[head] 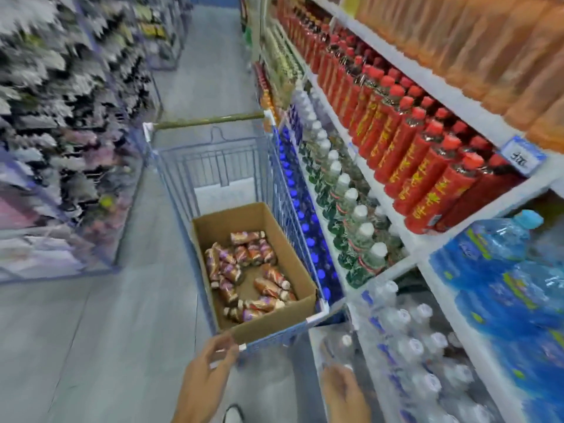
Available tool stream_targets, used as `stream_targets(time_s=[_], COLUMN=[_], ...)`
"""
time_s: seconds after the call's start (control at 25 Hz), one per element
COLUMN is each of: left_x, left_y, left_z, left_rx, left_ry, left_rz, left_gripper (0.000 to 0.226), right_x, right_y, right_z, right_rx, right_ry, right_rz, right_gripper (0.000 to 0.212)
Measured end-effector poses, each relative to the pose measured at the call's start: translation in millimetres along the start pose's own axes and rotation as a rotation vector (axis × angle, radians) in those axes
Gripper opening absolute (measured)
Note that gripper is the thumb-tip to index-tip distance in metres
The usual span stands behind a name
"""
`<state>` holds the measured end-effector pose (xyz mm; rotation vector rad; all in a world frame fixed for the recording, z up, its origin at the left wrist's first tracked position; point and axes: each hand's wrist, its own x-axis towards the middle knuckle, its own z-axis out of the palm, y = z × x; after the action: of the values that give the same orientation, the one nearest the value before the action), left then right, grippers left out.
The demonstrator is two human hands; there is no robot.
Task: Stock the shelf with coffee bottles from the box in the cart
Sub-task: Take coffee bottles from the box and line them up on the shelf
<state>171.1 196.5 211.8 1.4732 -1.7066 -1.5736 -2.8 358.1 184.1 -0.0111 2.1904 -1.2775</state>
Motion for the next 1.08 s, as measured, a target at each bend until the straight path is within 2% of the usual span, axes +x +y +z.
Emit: stream_targets(time_s=[0.08, 0.16, 0.32, 0.64, 0.76, 0.84, 0.92, 0.96, 1.0, 1.08], left_x=[25.7, 51.6, 92.5, 186.1, 231.1, 265.1, 301.4, 321.2, 336.1, 355.9], left_y=[3.3, 4.2, 14.5, 20.7, 3.6, -20.4, -68.5, -114.6, -147.1, -157.1], left_z=[-10.8, -20.5, -25.6, 26.7, 60.8, 80.6, 102.2, 114.3, 128.0, 150.0], left_rx=[0.001, 0.004, 0.008, 0.048, 0.045, 0.081, 0.080, 0.087, 0.113, 0.091], left_ry=[-0.025, -0.018, -0.027, 0.003, 0.078, 0.079, 0.085, 0.090, 0.058, 0.033], left_rz=[-0.081, -0.087, -0.126, -0.294, -0.463, -0.650, -0.889, -1.010, -1.071, -1.094], left_gripper=[0.016, 0.015, 0.019, 0.019, 0.030, 0.043, 0.064, 0.071, 0.074, 0.075], right_x=[7.9, 18.5, 37.5, 134.1, 177.8, 197.0, 211.5, 217.0, 223.6, 237.8], right_y=[-21.6, -40.5, -75.8, -107.9, -120.1, -122.9, -124.5, -125.8, -125.1, -119.0], right_z=[20.9, 41.2, 62.9, 90.5, 100.7, 108.8, 115.1, 118.1, 121.4, 131.4], right_rx=[-0.023, -0.035, -0.155, -0.258, -0.308, -0.338, -0.372, -0.382, -0.404, -0.435], right_ry=[-0.082, -0.096, -0.208, -0.371, -0.442, -0.474, -0.485, -0.492, -0.498, -0.479], right_rz=[0.047, 0.044, 0.079, 0.113, 0.121, 0.137, 0.162, 0.169, 0.181, 0.208], right_gripper=[0.018, 0.017, 0.030, 0.029, 0.026, 0.027, 0.026, 0.025, 0.025, 0.025])
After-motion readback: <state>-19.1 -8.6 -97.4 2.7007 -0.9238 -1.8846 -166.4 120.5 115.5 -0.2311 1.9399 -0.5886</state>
